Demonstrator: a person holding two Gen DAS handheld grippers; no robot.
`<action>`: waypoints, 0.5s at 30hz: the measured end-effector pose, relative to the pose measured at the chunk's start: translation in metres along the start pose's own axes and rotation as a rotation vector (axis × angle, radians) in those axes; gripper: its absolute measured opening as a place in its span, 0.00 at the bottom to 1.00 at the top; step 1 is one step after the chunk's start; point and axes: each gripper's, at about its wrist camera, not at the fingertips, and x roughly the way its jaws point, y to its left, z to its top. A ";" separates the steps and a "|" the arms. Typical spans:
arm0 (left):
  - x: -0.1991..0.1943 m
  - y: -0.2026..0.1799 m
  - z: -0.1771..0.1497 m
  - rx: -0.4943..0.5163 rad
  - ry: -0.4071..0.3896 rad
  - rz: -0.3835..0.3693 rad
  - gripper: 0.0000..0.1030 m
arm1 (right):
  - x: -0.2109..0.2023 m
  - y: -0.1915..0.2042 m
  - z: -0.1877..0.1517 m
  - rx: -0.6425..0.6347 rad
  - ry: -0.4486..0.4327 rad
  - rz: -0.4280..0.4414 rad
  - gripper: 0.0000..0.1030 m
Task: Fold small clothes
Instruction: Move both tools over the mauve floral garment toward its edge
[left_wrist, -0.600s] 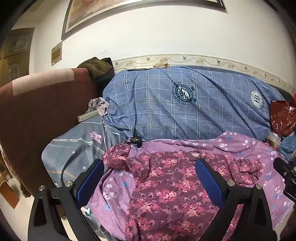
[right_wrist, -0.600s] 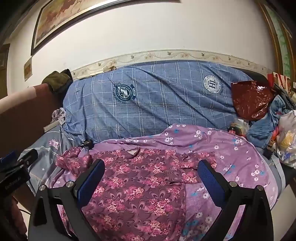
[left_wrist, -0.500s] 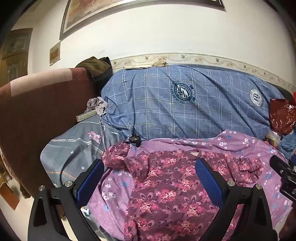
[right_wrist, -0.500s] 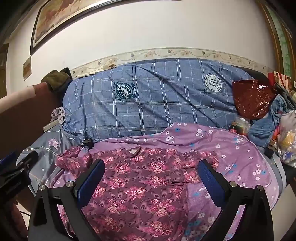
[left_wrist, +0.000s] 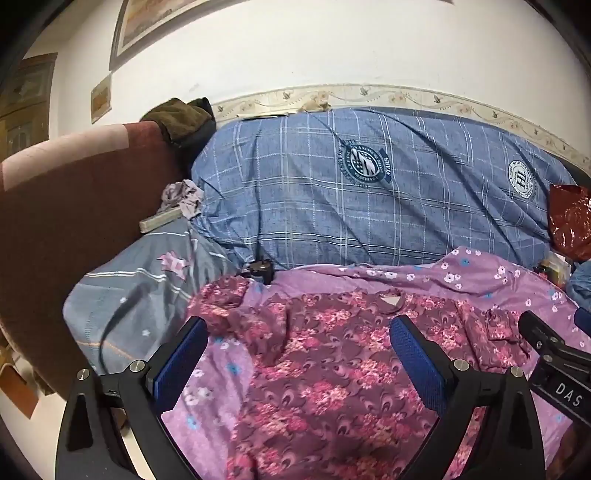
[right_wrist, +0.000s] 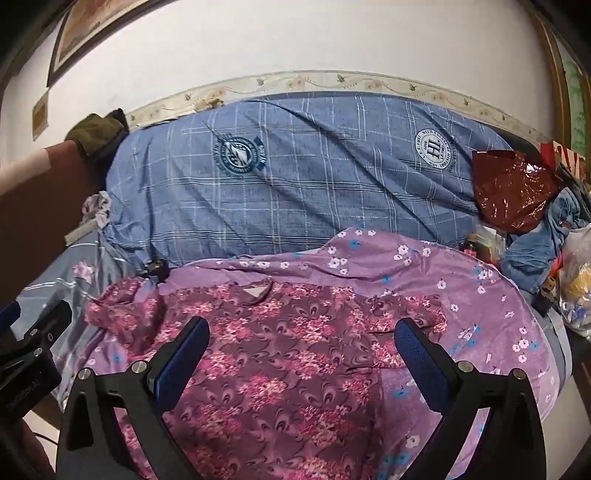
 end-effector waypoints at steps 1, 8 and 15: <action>0.008 -0.004 0.001 -0.002 0.002 -0.003 0.97 | 0.006 -0.002 0.001 0.001 0.001 -0.007 0.98; 0.061 -0.030 0.002 -0.001 -0.003 -0.020 0.97 | 0.045 -0.019 0.005 0.014 0.009 -0.065 0.98; 0.122 -0.054 0.007 -0.013 0.022 -0.005 0.97 | 0.086 -0.029 0.009 0.033 0.023 -0.103 0.98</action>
